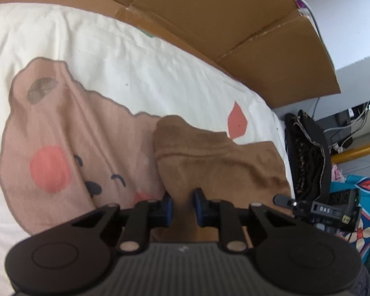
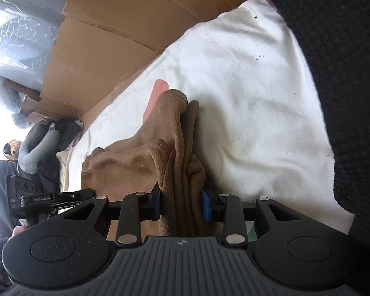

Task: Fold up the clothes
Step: 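Close both tools on the shirt edge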

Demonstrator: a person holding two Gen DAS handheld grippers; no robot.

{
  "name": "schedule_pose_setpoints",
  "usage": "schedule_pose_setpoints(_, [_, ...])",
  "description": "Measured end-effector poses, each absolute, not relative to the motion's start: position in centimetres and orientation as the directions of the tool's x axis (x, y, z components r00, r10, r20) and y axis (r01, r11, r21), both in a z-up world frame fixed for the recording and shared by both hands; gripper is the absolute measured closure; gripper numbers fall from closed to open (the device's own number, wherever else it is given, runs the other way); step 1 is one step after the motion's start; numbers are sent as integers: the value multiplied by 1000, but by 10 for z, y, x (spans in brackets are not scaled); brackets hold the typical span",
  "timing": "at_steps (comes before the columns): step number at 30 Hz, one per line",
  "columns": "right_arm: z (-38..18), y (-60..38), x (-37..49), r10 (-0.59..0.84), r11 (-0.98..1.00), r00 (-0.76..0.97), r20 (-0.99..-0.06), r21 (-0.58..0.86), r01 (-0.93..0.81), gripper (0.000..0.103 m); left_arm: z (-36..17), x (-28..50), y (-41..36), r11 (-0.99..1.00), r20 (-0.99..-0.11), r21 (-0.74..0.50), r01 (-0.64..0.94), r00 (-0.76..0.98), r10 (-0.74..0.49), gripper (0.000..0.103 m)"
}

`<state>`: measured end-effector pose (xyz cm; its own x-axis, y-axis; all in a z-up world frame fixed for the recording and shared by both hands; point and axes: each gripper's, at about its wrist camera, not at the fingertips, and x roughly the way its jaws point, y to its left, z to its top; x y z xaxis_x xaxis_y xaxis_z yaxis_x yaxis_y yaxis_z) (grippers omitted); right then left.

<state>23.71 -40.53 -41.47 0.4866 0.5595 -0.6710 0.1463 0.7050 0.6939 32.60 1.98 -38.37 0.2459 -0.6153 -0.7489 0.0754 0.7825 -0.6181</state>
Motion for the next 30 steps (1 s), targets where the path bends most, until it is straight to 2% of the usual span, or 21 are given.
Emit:
schedule_pose_setpoints(5, [-424,-404,239,571,693,471,-673,702,163,68,-400,325,20,766,-748,-641,41,191,-636,62])
schedule_pose_setpoints(8, [-427,-403,241,585,682,467,-662,714,159,66,-402,323,18,754,-734,-655,54,189,-652,57])
schedule_pose_setpoints(13, [-428,-403,245,593,666,483,-644,730,156,67,-407,324,15,716,-696,-695,66,185,-694,58])
schedule_pose_setpoints(15, [-424,-402,245,592,668,497,-634,731,137,69,-406,327,14,702,-682,-709,69,189,-707,71])
schedule_pose_setpoints(18, [-419,-404,243,595,670,511,-620,734,110,69,-399,330,13,676,-653,-732,83,199,-731,74])
schedule_pose_setpoints(19, [-418,-405,242,596,672,510,-620,733,106,68,-399,331,12,683,-659,-725,93,194,-726,73])
schedule_pose_setpoints(21, [-418,-404,244,586,693,491,-645,713,109,68,-400,331,10,694,-671,-713,99,190,-716,63])
schedule_pose_setpoints(23, [-421,-403,245,581,707,468,-666,698,116,67,-404,331,10,697,-675,-712,90,186,-714,57])
schedule_pose_setpoints(26, [-424,-401,248,596,698,455,-662,707,114,66,-411,330,9,698,-676,-710,97,183,-713,56])
schedule_pose_setpoints(28, [-426,-399,250,603,693,453,-657,712,111,59,-413,330,7,692,-669,-715,98,190,-718,56])
schedule_pose_setpoints(30, [-427,-397,252,609,688,453,-651,718,107,58,-414,333,4,687,-665,-720,98,188,-723,55])
